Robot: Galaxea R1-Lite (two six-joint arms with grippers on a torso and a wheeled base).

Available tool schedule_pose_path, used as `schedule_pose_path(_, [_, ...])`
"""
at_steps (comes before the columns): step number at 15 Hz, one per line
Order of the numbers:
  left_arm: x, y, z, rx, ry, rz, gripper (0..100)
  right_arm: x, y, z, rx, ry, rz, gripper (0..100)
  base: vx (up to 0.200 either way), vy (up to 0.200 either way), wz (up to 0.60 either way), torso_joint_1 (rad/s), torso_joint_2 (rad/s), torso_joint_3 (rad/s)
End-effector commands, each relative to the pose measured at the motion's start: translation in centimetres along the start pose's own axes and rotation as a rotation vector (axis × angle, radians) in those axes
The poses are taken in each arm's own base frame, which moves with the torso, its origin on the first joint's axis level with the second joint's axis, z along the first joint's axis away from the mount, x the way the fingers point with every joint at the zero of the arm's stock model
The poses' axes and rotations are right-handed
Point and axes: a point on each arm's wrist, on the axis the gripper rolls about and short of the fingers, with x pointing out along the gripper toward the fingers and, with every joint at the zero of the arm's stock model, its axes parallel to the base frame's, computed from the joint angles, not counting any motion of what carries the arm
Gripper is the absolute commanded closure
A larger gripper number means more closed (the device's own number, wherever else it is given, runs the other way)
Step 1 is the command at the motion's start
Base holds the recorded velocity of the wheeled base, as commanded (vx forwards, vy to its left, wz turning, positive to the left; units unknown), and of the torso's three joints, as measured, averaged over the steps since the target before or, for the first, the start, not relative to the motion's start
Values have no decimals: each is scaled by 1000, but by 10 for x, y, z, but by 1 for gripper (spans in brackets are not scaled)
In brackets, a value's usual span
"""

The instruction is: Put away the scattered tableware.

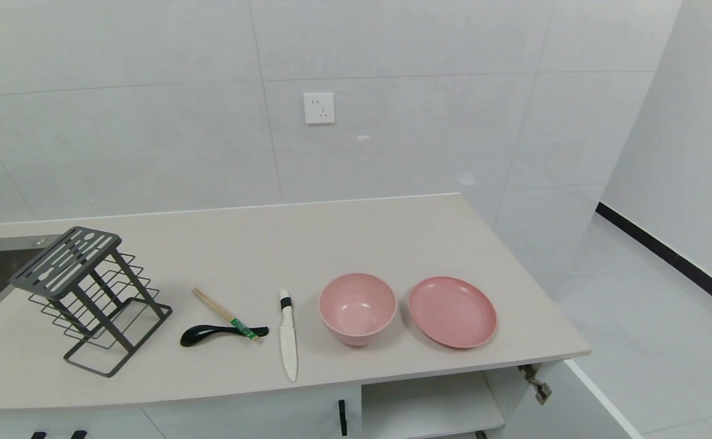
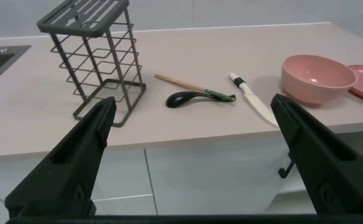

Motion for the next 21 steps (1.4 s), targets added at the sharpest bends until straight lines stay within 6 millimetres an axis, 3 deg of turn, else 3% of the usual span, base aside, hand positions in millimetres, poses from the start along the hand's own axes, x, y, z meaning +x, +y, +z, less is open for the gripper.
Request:
schedule_pose_path(1, [0,0,0,0,1,1,0,0,0,0,1,-2,2,0,0,0,0,0,0,0])
schedule_pose_path(6, [0,0,0,1,3,1,0,0,0,0,-1,-2,0,0,120,0,0,-5,-1,5])
schedule_pose_path(19, [0,0,0,14,0,-2,0,0,0,0,-7,3,3,0,0,0,0,5,3,-1])
schedule_pose_path(20, [0,0,0,14,0,-2,0,0,0,2,-10,-26,4,0,0,0,0,0,0,0])
schedule_pose_path(21, [0,0,0,12,0,0,0,-2,1,19,-12,-179,6,0,0,0,0,0,0,0])
